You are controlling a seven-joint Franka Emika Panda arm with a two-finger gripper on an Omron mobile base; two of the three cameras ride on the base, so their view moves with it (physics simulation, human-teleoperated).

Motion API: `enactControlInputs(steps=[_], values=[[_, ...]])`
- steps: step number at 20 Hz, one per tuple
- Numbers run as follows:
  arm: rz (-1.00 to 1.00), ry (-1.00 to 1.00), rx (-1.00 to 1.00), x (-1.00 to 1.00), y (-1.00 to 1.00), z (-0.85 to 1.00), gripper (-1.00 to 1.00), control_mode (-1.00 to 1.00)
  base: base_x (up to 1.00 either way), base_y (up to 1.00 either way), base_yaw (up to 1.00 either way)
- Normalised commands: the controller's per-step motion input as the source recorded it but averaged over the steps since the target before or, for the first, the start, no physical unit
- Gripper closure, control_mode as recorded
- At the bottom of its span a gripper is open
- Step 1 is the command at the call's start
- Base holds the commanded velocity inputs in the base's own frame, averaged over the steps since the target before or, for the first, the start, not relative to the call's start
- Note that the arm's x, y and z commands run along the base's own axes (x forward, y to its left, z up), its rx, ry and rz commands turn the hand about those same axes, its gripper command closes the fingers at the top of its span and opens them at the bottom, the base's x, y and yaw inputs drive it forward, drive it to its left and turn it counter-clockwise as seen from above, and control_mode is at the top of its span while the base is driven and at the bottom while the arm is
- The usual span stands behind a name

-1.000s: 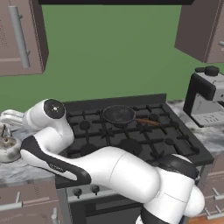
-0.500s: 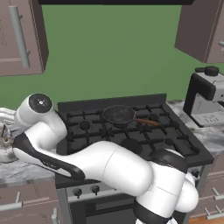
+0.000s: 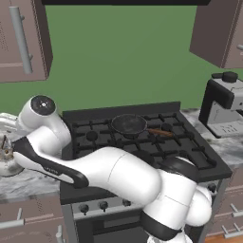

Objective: Pick the kettle from the counter and place it on a stove burner. Then turn the burner on.

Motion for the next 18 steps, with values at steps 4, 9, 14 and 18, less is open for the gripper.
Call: enactControlInputs(steps=[4, 9, 14, 18], values=[[0.00, 0.11, -0.03, 0.28, 0.01, 0.00, -1.00, -1.00, 0.00, 0.00, 0.00], [0.00, 0.15, -0.09, 0.30, 0.12, -0.05, -1.00, -1.00, 0.00, 0.00, 0.00], [0.00, 0.16, -0.13, 0.26, 0.22, -0.23, -1.00, -1.00, 0.00, 0.00, 0.00], [0.00, 0.11, -0.08, 0.18, 0.29, -0.12, -1.00, -1.00, 0.00, 0.00, 0.00]])
